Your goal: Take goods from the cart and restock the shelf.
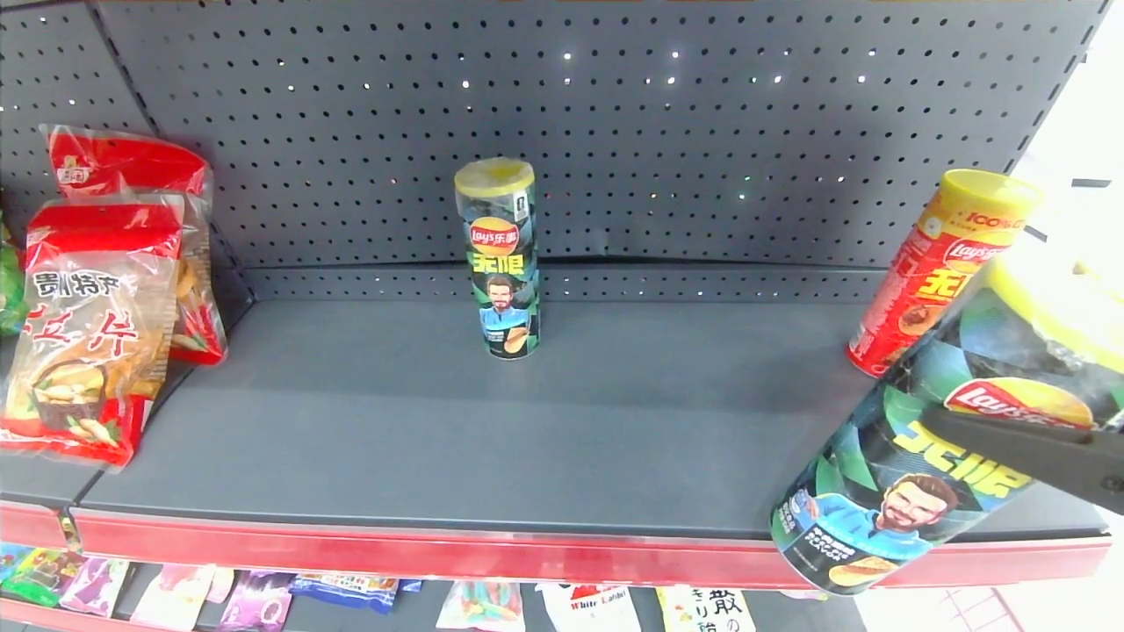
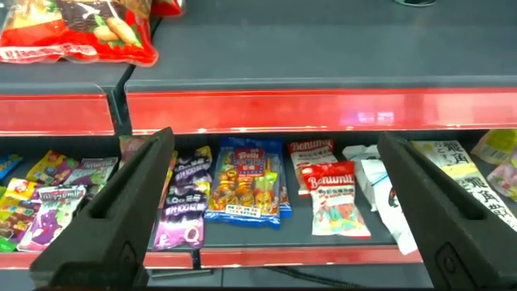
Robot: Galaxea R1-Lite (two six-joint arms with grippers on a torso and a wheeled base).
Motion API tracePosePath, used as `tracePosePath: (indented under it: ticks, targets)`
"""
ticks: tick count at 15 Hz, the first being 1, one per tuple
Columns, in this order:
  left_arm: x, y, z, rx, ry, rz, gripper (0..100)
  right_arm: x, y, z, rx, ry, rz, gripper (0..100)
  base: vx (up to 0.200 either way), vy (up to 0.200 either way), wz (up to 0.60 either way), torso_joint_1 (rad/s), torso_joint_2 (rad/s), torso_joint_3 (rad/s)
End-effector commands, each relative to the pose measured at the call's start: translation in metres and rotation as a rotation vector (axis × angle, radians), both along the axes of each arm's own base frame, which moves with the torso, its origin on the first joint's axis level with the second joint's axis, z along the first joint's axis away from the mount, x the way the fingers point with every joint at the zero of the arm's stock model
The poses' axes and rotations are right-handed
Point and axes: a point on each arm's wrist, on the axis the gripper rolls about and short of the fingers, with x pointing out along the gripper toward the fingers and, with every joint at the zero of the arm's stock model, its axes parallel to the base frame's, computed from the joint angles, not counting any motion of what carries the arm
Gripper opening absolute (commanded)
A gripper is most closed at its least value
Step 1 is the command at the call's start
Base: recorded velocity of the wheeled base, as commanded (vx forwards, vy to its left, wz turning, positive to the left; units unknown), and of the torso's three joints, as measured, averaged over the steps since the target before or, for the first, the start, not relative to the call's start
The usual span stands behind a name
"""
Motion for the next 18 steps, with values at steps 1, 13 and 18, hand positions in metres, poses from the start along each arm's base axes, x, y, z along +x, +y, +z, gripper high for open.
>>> tracePosePath:
  ticks: [1, 13, 18]
  targets:
    - [0.0001, 0.0000, 0.0000, 0.001, 0.001, -0.001, 100, 0.0003, 0.0002, -0.0001, 0.000, 0.001, 0.001, 0, 0.000, 0.200, 0.00, 0.002, 0.00, -0.007]
    - [0.0001, 0.0000, 0.0000, 0.002, 0.001, -0.001, 100, 0.0001, -0.0010, -0.0002, 0.001, 0.000, -0.007, 0, 0.000, 0.100, 0.00, 0.002, 0.00, 0.001]
    - [0.0001, 0.0000, 0.0000, 0.002, 0.001, -0.001, 100, 0.0002, -0.0012, -0.0002, 0.001, 0.000, -0.009, 0, 0.000, 0.000, 0.00, 0.000, 0.00, 0.000]
